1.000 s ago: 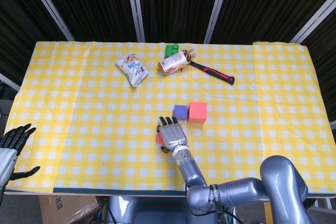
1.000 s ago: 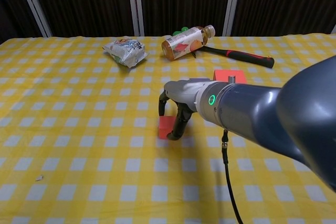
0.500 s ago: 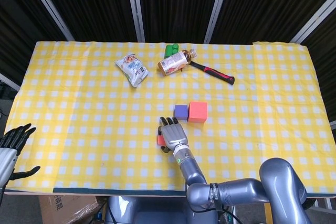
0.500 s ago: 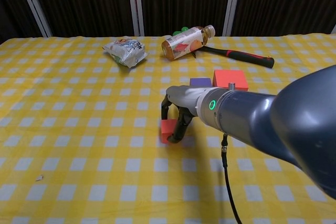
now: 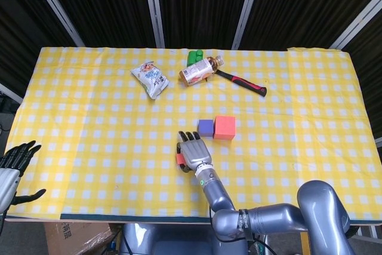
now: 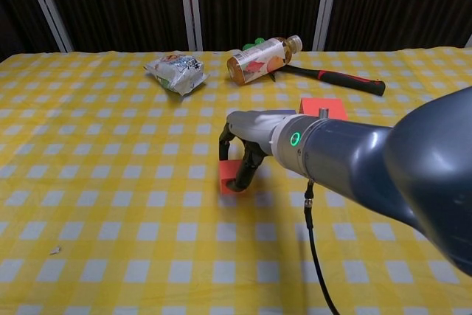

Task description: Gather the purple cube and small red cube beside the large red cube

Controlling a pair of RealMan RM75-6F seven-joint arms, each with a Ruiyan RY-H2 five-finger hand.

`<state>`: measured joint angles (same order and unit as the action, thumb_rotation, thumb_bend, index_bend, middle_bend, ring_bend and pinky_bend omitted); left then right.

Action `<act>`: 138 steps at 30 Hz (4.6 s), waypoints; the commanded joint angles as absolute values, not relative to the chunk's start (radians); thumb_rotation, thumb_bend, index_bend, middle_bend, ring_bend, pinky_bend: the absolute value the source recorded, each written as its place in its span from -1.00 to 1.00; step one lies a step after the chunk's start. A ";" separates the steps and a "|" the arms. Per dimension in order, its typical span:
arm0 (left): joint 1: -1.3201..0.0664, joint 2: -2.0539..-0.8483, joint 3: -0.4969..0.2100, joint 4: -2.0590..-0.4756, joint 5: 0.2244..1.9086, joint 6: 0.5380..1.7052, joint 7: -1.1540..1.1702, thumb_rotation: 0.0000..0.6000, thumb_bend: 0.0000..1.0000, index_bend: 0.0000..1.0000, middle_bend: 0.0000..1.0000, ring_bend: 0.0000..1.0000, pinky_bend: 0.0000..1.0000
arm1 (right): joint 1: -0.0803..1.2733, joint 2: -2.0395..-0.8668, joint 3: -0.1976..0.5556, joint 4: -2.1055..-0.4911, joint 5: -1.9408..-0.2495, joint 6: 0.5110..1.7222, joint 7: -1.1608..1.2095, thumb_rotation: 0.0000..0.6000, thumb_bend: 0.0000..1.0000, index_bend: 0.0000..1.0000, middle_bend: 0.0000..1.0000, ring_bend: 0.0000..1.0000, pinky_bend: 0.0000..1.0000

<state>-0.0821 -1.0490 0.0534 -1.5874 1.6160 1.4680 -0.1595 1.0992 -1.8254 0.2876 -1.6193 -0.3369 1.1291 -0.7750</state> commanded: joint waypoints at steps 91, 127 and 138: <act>-0.094 -1.030 0.060 -1.613 1.599 1.428 -0.169 1.00 -0.84 -1.00 -1.00 -1.00 -0.97 | 1.138 -1.893 0.375 -1.243 -0.354 0.992 -0.782 1.00 -0.14 -0.46 -0.92 -1.00 -1.00; -0.093 -1.027 0.061 -1.616 1.600 1.431 -0.171 1.00 -0.84 -1.00 -1.00 -1.00 -0.97 | 1.125 -1.883 0.313 -1.391 -0.329 1.069 -0.879 1.00 0.21 -0.59 -1.00 -1.00 -1.00; -0.093 -1.027 0.062 -1.617 1.602 1.433 -0.169 1.00 -0.84 -1.00 -1.00 -1.00 -0.97 | 1.116 -1.882 0.308 -1.398 -0.330 1.074 -0.885 1.00 0.21 -0.57 -1.00 -1.00 -1.00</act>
<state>-0.0925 -1.0274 0.0615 -1.6165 1.6021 1.4328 -0.1692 1.1168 -1.8820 0.3077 -1.3974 -0.3303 1.0733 -0.8846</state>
